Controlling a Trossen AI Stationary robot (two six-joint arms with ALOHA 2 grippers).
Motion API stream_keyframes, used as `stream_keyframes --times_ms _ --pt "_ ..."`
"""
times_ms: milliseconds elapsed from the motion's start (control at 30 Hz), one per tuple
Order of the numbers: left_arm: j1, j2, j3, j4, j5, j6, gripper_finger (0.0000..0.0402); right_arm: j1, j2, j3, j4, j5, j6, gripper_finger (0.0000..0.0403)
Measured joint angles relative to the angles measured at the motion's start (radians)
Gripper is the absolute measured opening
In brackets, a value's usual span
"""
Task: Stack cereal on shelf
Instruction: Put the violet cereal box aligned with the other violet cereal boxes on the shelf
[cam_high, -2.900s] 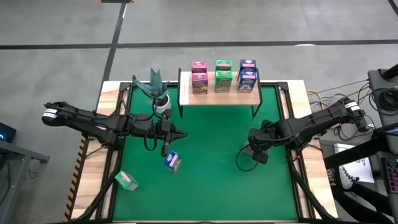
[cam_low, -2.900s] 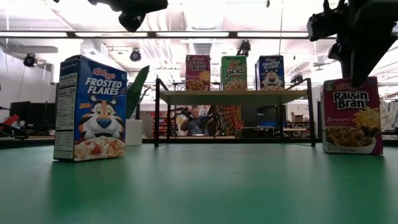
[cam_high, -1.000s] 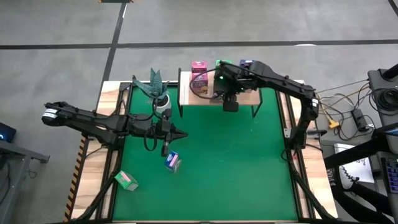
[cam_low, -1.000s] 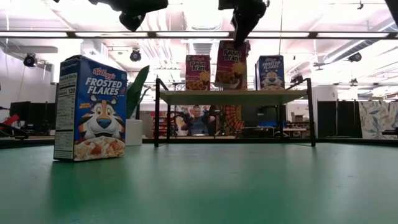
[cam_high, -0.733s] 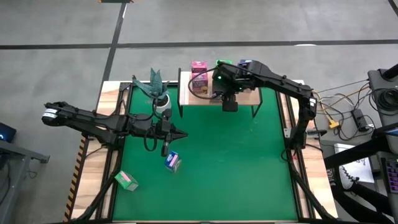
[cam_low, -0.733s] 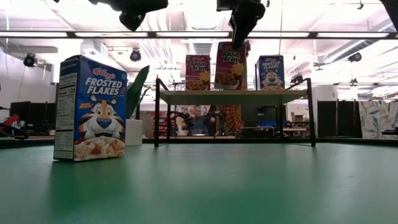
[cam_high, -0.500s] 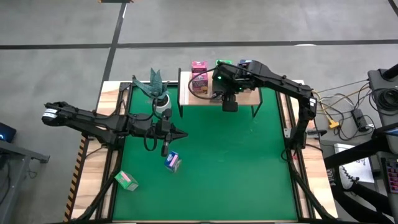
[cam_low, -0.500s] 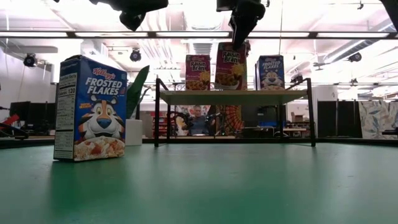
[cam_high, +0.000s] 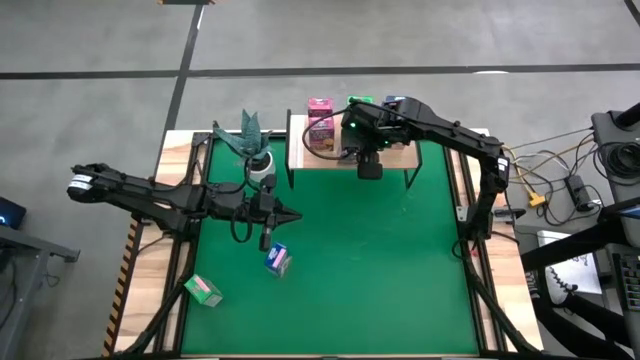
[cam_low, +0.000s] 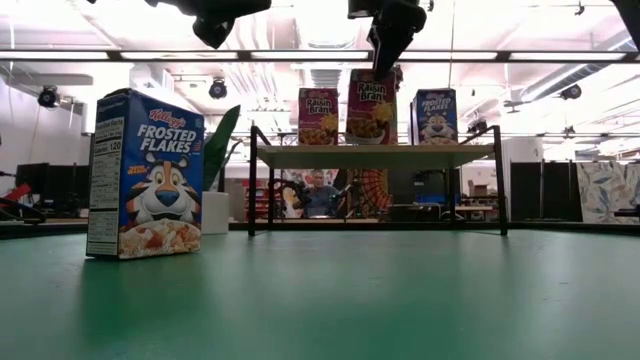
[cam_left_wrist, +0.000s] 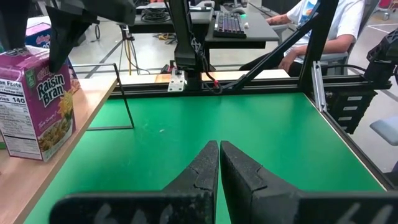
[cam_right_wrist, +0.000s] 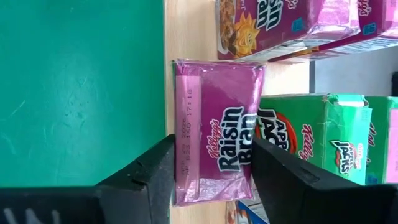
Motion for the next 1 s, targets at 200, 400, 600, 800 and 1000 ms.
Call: stream_keyframes --times_ms 200,400,600,800,1000 --pt "0.0 0.0 0.0 0.003 0.0 0.0 0.0 -0.005 0.0 0.0 0.003 0.001 0.007 0.021" --pt "0.0 0.0 0.0 0.005 0.0 0.0 0.0 -0.009 0.0 0.0 0.003 0.002 0.006 0.0216" --pt "0.0 0.0 0.0 0.006 0.0 0.0 0.0 -0.01 0.0 0.007 0.001 0.002 0.006 0.0217" --pt "0.0 0.0 0.0 0.006 0.0 0.0 0.0 -0.009 -0.001 0.035 0.002 0.002 0.005 0.0217" --pt "0.0 0.0 0.0 0.006 0.0 0.0 0.0 -0.009 -0.002 0.043 0.002 0.001 0.006 0.0216"
